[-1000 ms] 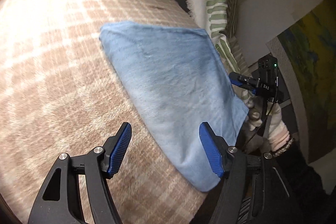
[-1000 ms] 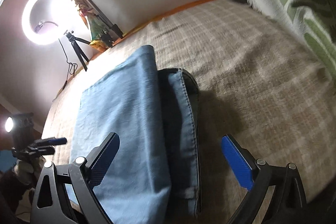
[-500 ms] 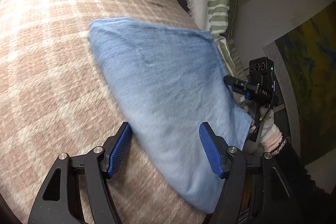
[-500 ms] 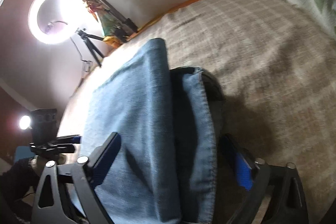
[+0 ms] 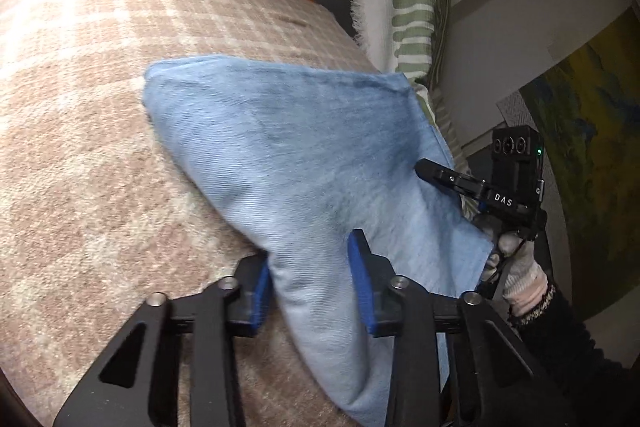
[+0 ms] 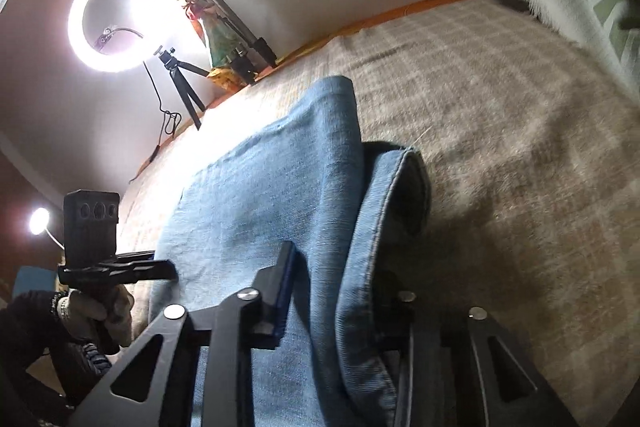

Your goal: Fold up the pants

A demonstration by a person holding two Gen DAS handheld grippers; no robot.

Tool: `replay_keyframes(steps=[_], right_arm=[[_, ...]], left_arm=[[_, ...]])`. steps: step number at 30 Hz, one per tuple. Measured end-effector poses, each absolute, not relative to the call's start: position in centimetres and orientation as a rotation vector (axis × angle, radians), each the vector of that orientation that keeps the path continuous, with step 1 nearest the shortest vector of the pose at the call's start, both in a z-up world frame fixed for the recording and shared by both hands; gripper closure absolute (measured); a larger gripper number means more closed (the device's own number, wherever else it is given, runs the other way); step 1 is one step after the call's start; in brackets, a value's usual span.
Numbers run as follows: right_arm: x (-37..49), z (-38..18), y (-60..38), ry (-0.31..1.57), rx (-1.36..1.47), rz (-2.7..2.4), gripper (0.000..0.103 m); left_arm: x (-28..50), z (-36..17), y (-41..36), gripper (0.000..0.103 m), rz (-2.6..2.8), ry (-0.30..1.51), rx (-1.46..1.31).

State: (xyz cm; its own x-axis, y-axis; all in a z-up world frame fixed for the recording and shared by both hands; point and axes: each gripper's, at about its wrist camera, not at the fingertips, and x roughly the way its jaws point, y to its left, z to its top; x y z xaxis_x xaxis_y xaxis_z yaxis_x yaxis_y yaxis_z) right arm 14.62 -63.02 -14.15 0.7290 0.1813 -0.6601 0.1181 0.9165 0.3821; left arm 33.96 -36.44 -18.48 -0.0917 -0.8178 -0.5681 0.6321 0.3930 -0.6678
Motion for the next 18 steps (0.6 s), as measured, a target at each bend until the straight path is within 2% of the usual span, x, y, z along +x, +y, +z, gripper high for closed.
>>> replay_keyframes(steps=[7,14,15,17,18], right_arm=[[14.1,-12.2,-62.0,0.742,0.350,-0.017,0.088],[14.7,-10.9,-60.7,0.777,0.251,-0.043,0.089],[14.8,-11.1,-60.7,0.782,0.251,-0.044,0.089],[14.9,-11.3,-61.0,0.787,0.262,-0.044,0.089],[15.0,-11.5,-61.1,0.789,0.272,-0.044,0.089]], left_arm=[[33.6,-17.3,-35.9,0.085,-1.265,1.080,-0.225],[33.4,-17.5,-36.0,0.085,-1.261,1.067,-0.202],[33.5,-17.9,-35.9,0.083,-1.252,1.086,-0.218],[33.8,-18.7,-35.9,0.067,-1.211,1.133,-0.225],[33.9,-19.0,-36.0,0.050,-1.196,1.148,-0.220]])
